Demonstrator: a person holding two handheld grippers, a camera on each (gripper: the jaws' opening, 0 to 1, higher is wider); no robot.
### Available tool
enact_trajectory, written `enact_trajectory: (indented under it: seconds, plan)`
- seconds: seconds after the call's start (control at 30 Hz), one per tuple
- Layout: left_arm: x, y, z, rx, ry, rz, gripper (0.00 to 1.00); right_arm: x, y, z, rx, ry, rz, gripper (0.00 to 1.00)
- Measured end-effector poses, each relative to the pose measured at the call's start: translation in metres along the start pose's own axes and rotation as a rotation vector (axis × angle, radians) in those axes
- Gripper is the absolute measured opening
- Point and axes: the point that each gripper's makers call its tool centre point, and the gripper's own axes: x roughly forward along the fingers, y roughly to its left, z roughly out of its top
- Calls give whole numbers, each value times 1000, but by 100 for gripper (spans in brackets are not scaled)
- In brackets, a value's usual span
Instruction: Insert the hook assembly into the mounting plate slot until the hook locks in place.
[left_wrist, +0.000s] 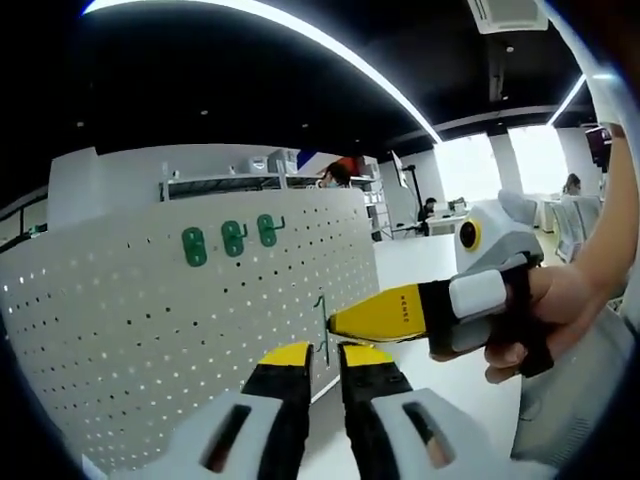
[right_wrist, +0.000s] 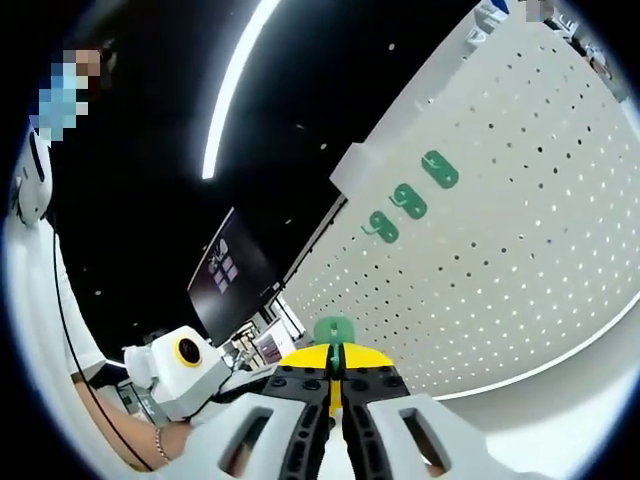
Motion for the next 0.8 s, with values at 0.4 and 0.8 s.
enact_trajectory:
  seconds: [0.4, 0.8]
  plan:
    - [1, 2, -15, -43, 42, 13, 61, -1, 0, 0, 0, 4, -2, 0]
    - [2, 3, -25, -39, 72, 25, 81, 0, 1, 3, -12, 5, -4, 0]
